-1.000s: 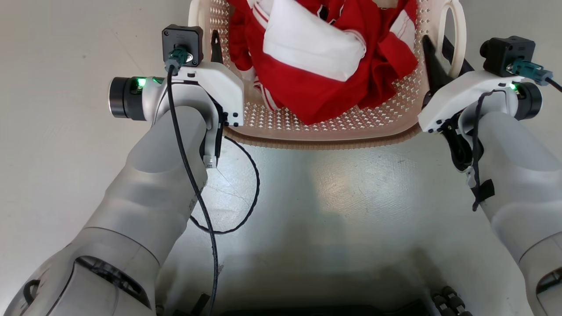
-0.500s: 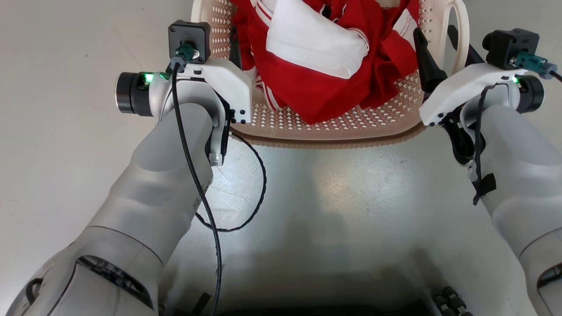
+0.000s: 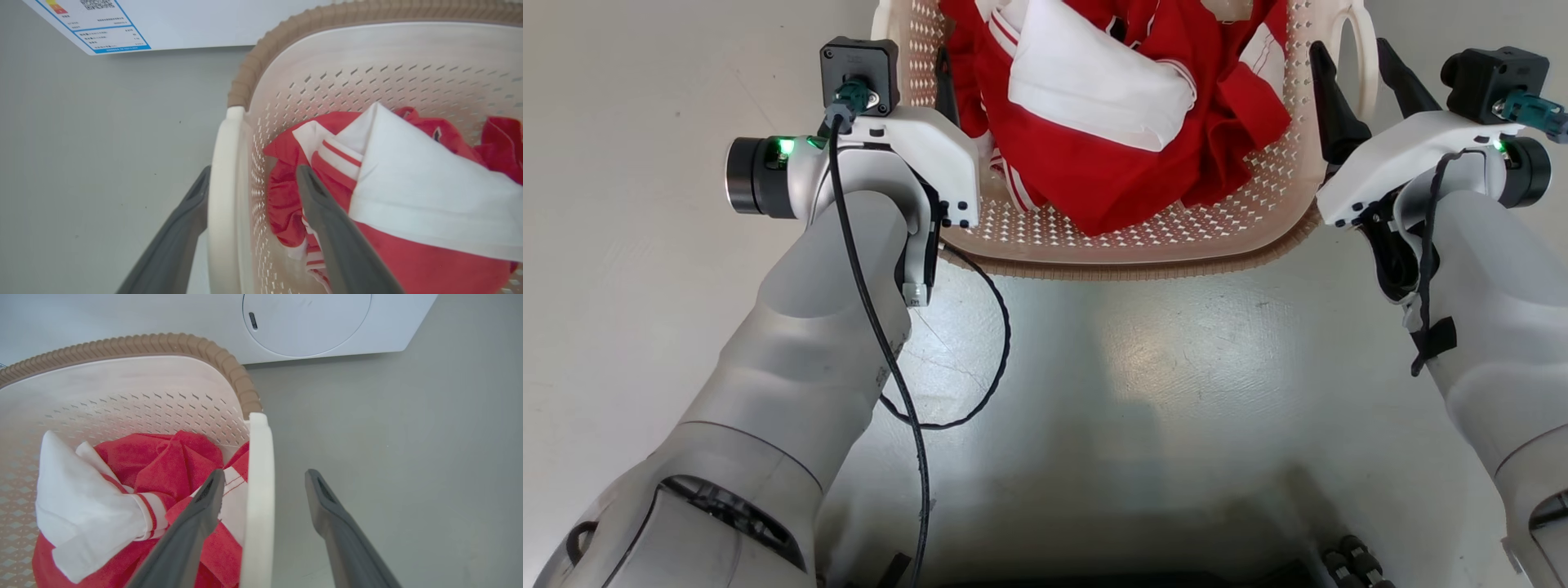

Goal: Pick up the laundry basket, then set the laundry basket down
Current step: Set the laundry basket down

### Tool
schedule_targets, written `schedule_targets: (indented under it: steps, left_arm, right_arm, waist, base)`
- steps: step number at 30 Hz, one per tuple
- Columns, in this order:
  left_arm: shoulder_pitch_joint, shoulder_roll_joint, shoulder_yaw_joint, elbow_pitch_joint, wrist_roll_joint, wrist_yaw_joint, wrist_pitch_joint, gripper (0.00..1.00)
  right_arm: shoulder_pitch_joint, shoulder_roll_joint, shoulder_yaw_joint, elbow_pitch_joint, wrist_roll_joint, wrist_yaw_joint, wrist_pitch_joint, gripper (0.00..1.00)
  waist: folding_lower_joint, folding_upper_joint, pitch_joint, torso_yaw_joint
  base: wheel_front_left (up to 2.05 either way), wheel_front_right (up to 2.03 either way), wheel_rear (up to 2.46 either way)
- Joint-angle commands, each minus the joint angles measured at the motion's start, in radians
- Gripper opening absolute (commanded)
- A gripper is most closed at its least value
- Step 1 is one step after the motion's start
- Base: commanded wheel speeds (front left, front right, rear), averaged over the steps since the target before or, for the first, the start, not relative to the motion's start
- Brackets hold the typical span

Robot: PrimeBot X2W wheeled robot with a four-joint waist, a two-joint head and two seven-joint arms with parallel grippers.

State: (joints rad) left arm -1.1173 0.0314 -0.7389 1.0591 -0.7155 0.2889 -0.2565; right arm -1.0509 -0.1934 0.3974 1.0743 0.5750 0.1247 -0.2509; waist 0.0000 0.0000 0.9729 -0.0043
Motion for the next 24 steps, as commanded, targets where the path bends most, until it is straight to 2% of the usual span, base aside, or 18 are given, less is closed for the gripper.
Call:
schedule_targets:
  steps: [1, 12, 24]
  left_arm:
    - [0.015, 0.019, 0.023, -0.006, 0.017, 0.000, -0.005, 1.00]
    - [0.035, 0.019, 0.049, 0.002, 0.037, -0.007, -0.005, 1.00]
    - [0.090, 0.019, 0.084, -0.021, 0.056, -0.007, -0.005, 1.00]
  right_arm:
    - [0.044, 0.009, 0.000, -0.013, -0.009, 0.006, -0.011, 1.00]
    - [0.060, 0.010, -0.041, -0.032, -0.043, 0.006, -0.011, 1.00]
    - [0.099, 0.009, -0.101, -0.054, -0.115, 0.006, -0.011, 1.00]
  waist:
    - [0.0000, 0.0000, -0.006, -0.002]
    - [0.0000, 0.0000, -0.055, -0.006]
    - [0.0000, 0.0000, -0.159, 0.006]
  base:
    - [0.00, 0.00, 0.00]
    - [0.00, 0.00, 0.00]
    - [0.00, 0.00, 0.00]
